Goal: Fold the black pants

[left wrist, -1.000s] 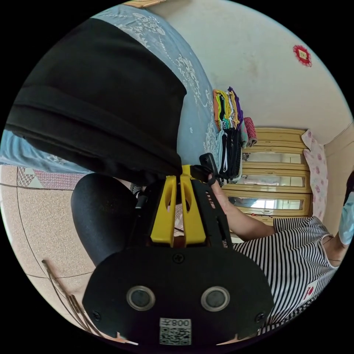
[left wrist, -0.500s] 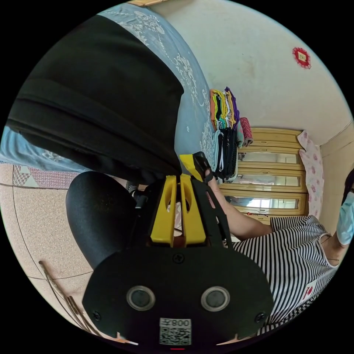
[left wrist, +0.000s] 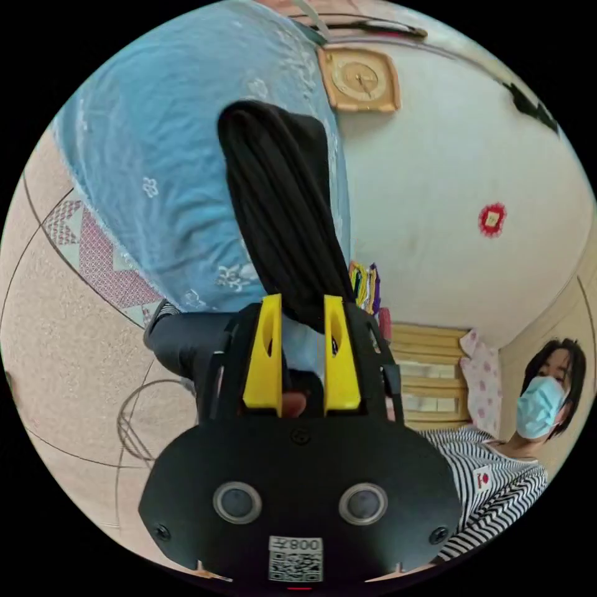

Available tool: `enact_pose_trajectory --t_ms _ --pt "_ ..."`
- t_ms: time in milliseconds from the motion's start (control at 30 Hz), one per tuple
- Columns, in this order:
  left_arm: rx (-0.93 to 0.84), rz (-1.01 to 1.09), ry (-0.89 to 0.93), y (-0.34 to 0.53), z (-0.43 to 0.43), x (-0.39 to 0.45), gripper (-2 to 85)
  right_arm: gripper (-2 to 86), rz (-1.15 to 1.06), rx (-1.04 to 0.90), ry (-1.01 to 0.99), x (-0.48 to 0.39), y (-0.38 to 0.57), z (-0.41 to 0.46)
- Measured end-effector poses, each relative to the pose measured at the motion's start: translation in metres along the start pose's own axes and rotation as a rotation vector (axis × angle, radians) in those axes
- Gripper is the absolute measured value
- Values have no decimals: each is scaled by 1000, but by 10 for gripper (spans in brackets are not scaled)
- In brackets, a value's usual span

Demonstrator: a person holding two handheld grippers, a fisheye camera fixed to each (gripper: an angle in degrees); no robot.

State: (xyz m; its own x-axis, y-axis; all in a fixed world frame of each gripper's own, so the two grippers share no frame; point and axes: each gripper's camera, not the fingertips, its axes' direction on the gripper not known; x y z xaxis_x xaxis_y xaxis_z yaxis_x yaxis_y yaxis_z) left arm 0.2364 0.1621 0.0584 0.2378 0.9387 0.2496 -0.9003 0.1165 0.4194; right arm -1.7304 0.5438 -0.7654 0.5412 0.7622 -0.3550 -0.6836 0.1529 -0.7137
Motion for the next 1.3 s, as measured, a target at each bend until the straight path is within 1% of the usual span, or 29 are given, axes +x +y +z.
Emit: enact_pose_trajectory --t_ms 67,167,367,433,600,667,800,900,1000,1100,1200,1300 --pt "184 -91 104 1 -32 -34 124 16 -22 -4 0 -5 -3 3" --pt "324 -166 196 3 -57 -66 138 11 -36 -2 -9 -9 -8 8" --pt "423 -201 235 -4 -87 -94 147 11 -47 -3 -1 -4 -13 14" --pt "433 -216 256 -9 -94 -101 147 10 -38 5 -9 4 -14 15" --pt "393 -206 241 -21 -110 -100 141 9 -26 10 -6 21 -13 13" --pt "430 -180 323 -23 -118 -98 137 9 -17 14 -14 29 -13 11" --pt "434 -181 321 -33 -123 -93 142 9 -7 23 -30 46 -13 6" --pt "441 -180 360 -38 -128 -90 153 9 -9 21 -31 56 -15 1" --pt "491 -202 437 -38 -132 -89 164 9 1 21 -33 69 -16 -6" --pt "456 -223 374 -49 -131 -79 171 9 7 28 -48 84 -15 -13" --pt "405 -190 321 -69 -126 -54 172 10 8 28 -38 97 -13 -22" --pt "363 -173 229 -95 -123 -24 158 9 6 26 -28 111 -10 -33"
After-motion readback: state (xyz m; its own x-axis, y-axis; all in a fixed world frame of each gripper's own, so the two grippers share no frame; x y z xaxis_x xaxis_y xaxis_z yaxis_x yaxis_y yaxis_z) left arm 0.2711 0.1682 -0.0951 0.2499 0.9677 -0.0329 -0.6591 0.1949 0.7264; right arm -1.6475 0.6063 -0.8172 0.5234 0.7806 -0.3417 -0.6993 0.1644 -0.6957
